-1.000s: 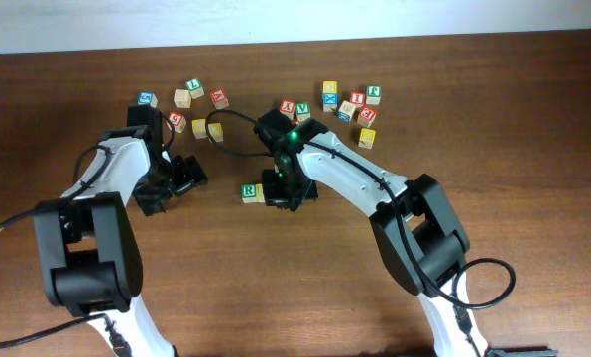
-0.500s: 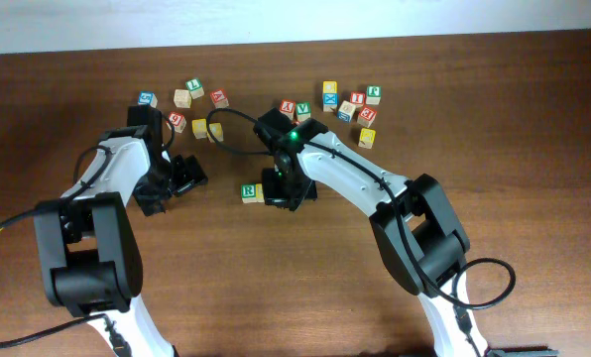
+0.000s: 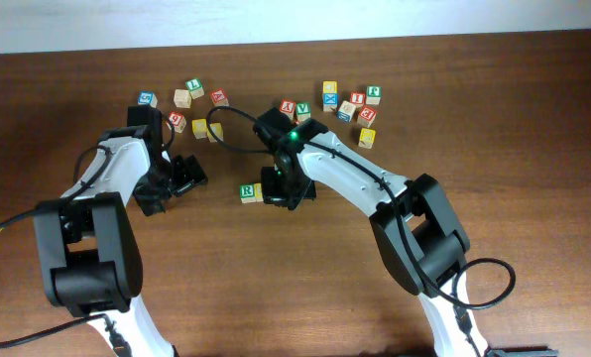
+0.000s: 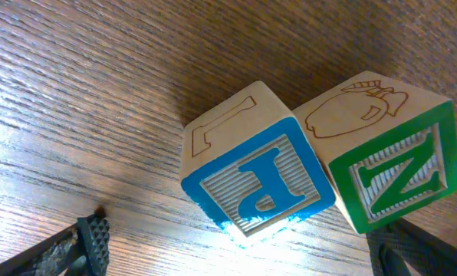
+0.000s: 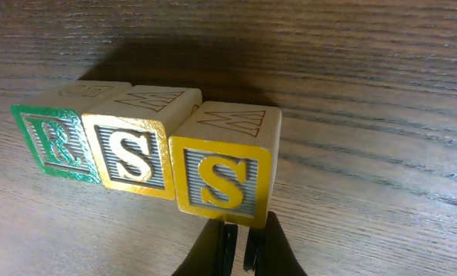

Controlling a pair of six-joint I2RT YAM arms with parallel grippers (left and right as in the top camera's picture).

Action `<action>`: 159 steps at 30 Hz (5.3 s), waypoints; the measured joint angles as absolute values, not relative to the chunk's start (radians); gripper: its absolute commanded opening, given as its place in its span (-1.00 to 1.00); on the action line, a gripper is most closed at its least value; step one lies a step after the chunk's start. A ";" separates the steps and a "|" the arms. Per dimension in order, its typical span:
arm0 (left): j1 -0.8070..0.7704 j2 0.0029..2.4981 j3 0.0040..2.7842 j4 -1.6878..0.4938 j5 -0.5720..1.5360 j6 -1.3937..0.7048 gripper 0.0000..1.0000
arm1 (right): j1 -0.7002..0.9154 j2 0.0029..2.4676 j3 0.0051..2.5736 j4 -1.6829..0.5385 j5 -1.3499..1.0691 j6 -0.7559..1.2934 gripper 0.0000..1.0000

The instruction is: Spell out RSS

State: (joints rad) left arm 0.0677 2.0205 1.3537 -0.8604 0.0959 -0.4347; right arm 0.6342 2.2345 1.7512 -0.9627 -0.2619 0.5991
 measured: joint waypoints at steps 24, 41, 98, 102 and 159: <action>0.068 2.020 1.354 -0.860 0.096 -0.435 0.98 | 0.634 2.234 1.751 -0.944 -0.239 0.602 -0.92; 0.069 2.023 1.352 -0.873 0.085 -0.424 -0.19 | 0.634 2.234 1.779 -1.022 -0.240 0.602 -0.92; -0.136 2.048 1.337 -0.765 0.333 -0.358 -0.97 | 0.544 2.234 1.701 -0.869 -0.308 0.525 -0.92; -0.138 2.048 1.337 -0.757 0.333 -0.358 -0.98 | 0.544 2.234 1.701 -0.876 -0.307 0.532 -0.92; -0.064 2.053 1.394 -0.944 0.140 -0.355 -0.46 | 0.535 2.234 1.946 -1.249 -0.173 0.533 -0.38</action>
